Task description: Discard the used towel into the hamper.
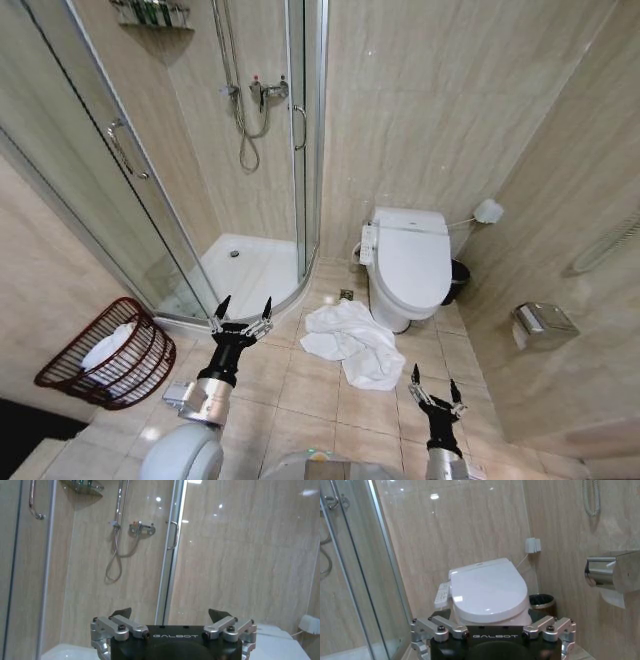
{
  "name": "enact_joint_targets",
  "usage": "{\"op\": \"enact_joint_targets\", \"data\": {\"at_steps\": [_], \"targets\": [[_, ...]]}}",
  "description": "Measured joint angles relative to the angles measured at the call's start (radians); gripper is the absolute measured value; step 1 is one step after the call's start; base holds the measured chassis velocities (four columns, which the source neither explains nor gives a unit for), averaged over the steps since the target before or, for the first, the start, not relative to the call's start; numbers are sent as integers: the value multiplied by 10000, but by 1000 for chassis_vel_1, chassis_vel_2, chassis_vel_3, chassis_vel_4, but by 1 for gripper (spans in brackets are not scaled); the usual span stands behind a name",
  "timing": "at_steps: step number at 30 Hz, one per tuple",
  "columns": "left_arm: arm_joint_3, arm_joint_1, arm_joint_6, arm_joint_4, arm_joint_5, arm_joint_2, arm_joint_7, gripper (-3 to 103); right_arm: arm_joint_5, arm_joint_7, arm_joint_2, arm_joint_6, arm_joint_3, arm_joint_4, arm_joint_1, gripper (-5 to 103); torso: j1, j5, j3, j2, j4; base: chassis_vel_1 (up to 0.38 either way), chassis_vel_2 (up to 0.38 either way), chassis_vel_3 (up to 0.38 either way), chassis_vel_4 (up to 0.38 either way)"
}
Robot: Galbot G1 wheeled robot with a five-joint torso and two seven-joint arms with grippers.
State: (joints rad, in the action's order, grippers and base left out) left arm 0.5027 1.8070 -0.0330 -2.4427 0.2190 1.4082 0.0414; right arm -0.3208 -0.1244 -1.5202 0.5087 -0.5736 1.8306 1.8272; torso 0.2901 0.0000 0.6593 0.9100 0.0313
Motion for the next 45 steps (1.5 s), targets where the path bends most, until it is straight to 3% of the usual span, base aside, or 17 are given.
{"op": "enact_joint_targets", "data": {"at_steps": [45], "targets": [[0, 0, 0, 0, 0, 0, 0, 100, 87, -35, -11, 76, -21, -83, 14, 100, -860, 0, -1104, -1961, 0, 0, 0, 0, 0]]}}
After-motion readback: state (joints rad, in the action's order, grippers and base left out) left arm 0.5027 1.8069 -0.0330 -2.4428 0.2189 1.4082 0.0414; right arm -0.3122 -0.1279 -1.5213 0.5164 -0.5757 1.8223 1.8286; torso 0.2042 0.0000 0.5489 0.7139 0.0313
